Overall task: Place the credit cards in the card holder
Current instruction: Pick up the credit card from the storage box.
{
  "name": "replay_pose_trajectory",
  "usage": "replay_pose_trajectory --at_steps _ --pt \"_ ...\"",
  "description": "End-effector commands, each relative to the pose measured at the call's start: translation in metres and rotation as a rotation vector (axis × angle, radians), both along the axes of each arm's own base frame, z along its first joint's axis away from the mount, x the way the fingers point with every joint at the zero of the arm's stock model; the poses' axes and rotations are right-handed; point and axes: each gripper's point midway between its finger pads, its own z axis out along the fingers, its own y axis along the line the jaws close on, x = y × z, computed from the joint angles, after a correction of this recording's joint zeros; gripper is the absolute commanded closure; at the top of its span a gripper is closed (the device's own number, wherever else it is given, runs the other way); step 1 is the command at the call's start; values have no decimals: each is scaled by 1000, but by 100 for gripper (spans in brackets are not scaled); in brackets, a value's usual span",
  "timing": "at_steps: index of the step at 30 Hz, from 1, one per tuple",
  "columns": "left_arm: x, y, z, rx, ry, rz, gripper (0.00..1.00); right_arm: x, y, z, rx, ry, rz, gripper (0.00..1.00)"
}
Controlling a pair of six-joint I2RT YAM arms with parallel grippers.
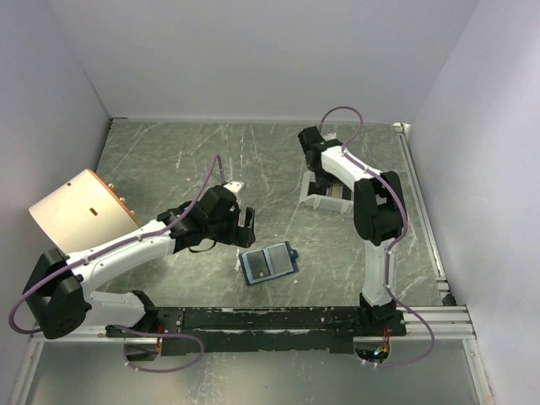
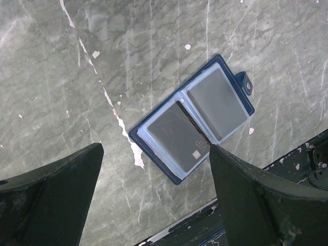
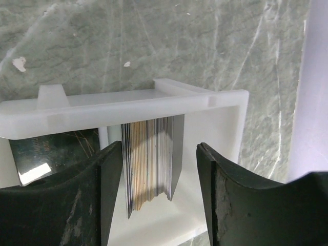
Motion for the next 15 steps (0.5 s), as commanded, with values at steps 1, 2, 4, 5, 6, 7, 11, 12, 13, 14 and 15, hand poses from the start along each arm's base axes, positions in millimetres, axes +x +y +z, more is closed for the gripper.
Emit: replay_pose_trajectory --at_steps 1,2,4,5,6,7,11,12,13,14,15 --pt "0 -1 5 -27 -3 5 4 -8 -18 21 -75 -18 -27 42" --pt "0 -1 6 -27 -3 5 4 -9 -19 22 -80 -20 -30 43" --pt "-1 -1 6 -29 -1 6 4 -10 -21 24 -89 -23 -32 43" --pt "-1 -1 5 -29 2 5 4 -10 -22 24 -92 -23 -34 44" --pt "-1 -1 6 -32 0 6 4 -10 -22 25 -94 -25 -34 45" --pt "-1 -1 7 -36 0 7 4 -11 -23 24 -99 -24 -35 46" --pt "-1 -1 7 -38 1 8 4 -14 -26 21 -106 -14 -37 50" --pt "-2 -1 6 -38 2 8 4 -14 -26 21 -109 -13 -39 52" --pt "-2 -1 6 -36 2 8 4 -15 -27 20 -113 -12 -42 54" --pt "-2 -1 6 -38 3 10 4 -16 -28 21 -117 -13 -44 57" --pt "-2 0 6 -36 5 10 4 -16 -29 21 -120 -14 -47 60"
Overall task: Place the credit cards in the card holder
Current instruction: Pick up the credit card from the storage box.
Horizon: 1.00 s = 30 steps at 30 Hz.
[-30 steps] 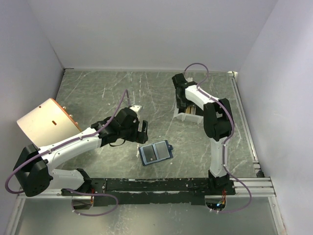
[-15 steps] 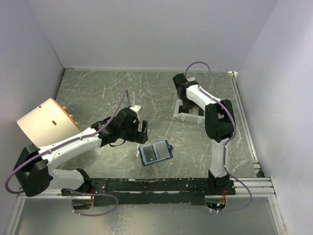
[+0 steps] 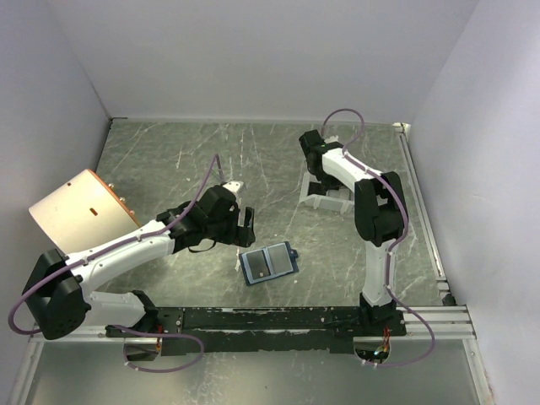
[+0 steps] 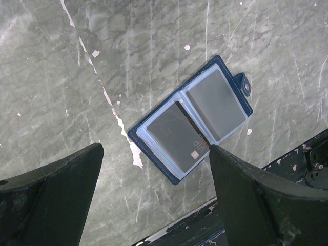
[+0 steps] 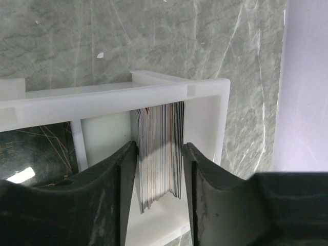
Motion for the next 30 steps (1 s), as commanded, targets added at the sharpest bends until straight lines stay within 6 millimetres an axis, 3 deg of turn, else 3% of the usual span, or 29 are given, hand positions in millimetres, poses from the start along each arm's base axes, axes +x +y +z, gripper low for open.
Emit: replay_pose_trajectory --at_steps 1,14,30 --pt "-3 -1 5 -29 -1 -3 4 -6 -14 18 -49 -22 -24 62" --pt "-3 0 4 -28 1 -3 4 -8 -18 14 -82 -10 -39 72" --pt "-3 -2 5 -32 1 -6 4 -10 -21 -6 -24 9 -42 63"
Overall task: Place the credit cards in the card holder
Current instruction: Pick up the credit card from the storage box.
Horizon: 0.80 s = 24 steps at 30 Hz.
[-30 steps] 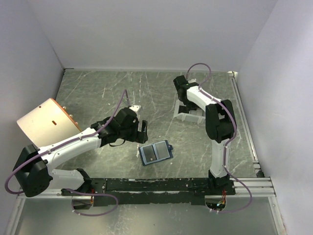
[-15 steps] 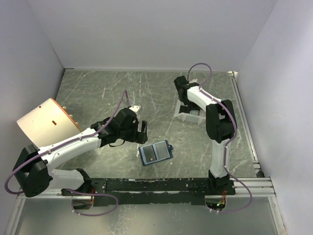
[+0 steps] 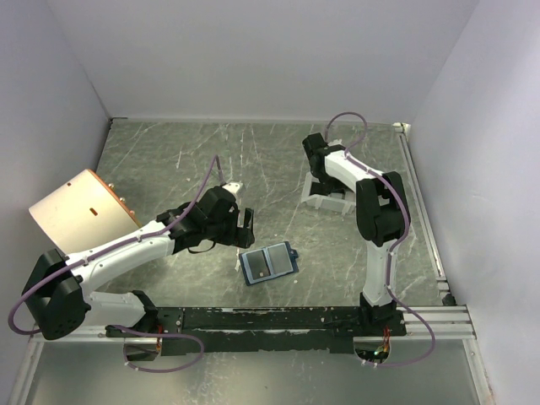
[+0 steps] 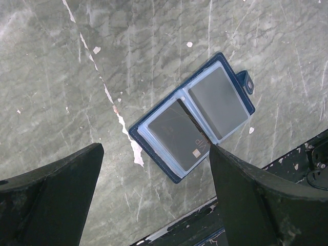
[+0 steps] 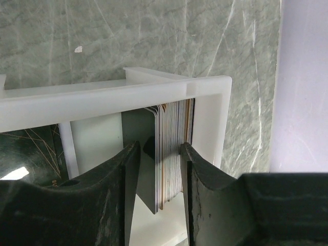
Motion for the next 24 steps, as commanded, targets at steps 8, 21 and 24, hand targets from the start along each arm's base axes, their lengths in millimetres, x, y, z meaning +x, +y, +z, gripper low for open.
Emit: replay_pose_trajectory --at_steps 8,21,24 --pt "1 -5 9 -38 -8 -10 4 2 -9 14 -6 -38 -23 74" --pt "0 -6 8 -39 -5 -10 4 6 -9 23 0 -65 -26 78" --pt "0 -6 7 -38 -4 -11 4 7 -9 23 -1 -66 -25 79"
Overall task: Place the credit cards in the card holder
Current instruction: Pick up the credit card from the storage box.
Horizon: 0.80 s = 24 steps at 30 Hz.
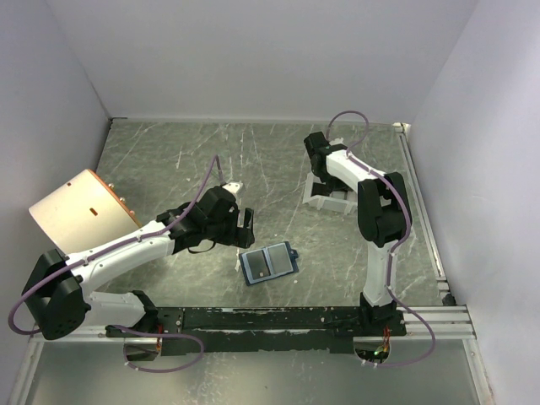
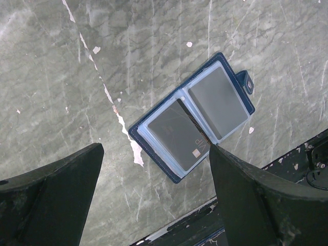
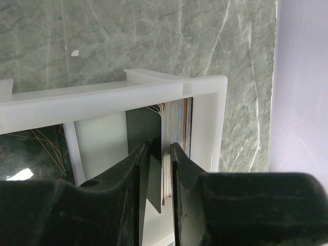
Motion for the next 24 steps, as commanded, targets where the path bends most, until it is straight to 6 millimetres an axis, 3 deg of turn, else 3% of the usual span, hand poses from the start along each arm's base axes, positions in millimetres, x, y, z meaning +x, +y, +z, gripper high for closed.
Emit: replay_pose_trajectory --at_steps 1,3,7,24 --pt "0 -5 7 -38 -5 -8 4 5 -6 18 -4 -50 -23 79" --pt "0 -5 7 -38 -4 -8 4 6 -6 30 6 -80 -23 79" --pt "0 -5 7 -40 -4 -9 4 8 -6 33 10 -91 -23 80" --pt "-1 -6 7 -42 -1 -10 4 11 8 34 98 -105 7 97"
